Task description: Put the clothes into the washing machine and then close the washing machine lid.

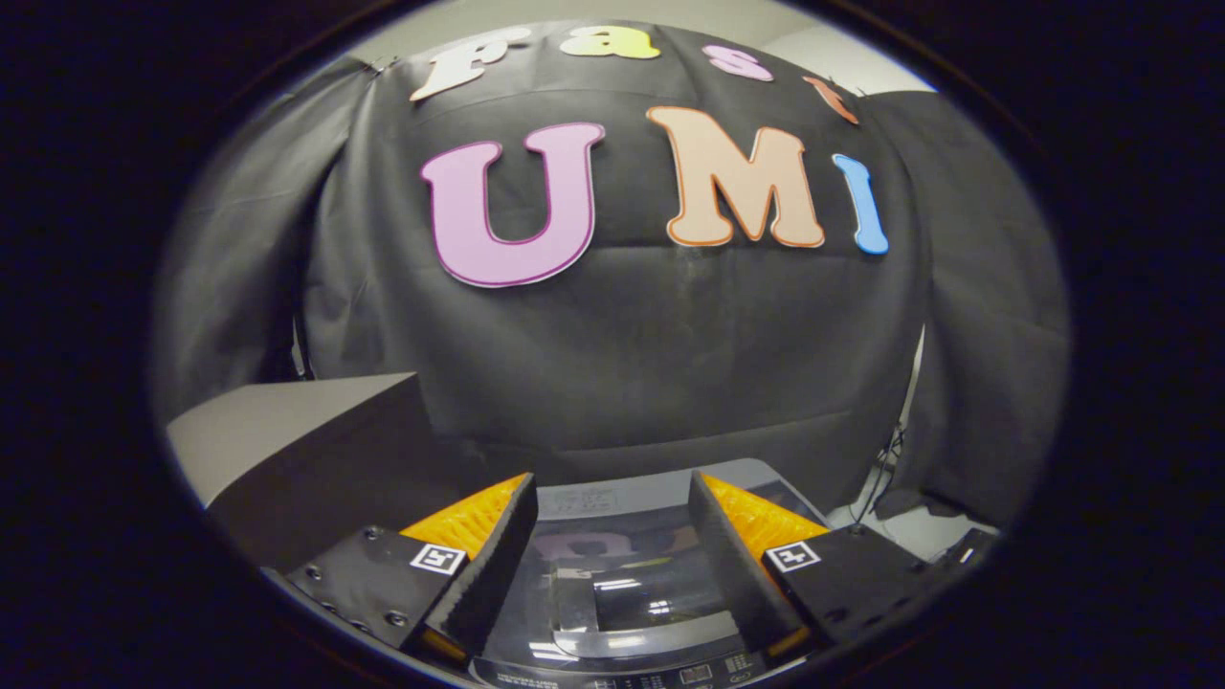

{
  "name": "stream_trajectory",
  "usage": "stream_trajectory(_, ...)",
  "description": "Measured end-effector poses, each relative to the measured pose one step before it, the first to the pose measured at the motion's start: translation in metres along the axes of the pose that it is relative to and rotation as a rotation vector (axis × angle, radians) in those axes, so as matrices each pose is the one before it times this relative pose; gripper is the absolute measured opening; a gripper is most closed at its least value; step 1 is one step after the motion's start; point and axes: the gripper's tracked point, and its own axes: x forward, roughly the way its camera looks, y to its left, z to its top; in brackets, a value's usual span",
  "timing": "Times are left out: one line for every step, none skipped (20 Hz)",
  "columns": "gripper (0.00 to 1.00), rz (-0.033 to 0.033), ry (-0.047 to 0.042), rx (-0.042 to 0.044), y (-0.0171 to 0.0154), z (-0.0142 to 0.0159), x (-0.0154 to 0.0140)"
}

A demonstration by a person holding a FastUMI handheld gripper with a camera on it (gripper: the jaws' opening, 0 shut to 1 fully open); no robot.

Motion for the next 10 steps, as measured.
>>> stream_trajectory(0.98,0.00496,-0.00239,-0.01068,0.00177,0.0,-0.00299)
stream_trajectory(0.98,0.00165,-0.00286,-0.01342,0.00005,0.00023,-0.00268)
stream_trajectory(0.98,0.00661,-0.00418,-0.01166,0.00083,-0.00084,-0.00331)
stream_trajectory(0.98,0.00316,-0.00481,-0.01029,-0.00063,0.00041,-0.00286)
stream_trajectory(0.98,0.00038,-0.00241,-0.01084,-0.00201,-0.00056,-0.00506)
stream_trajectory(0.98,0.00681,-0.00667,-0.00893,-0.00088,0.00081,-0.0026)
stream_trajectory(0.98,0.01048,-0.00357,-0.00767,-0.00082,0.00133,-0.00538)
stream_trajectory(0.98,0.00275,-0.00316,-0.01127,-0.00299,0.00036,-0.00464)
stream_trajectory(0.98,-0.00188,-0.00534,-0.00785,-0.00443,0.00058,-0.00627)
stream_trajectory(0.98,0.00188,-0.0063,-0.00094,-0.00406,0.00213,-0.00629)
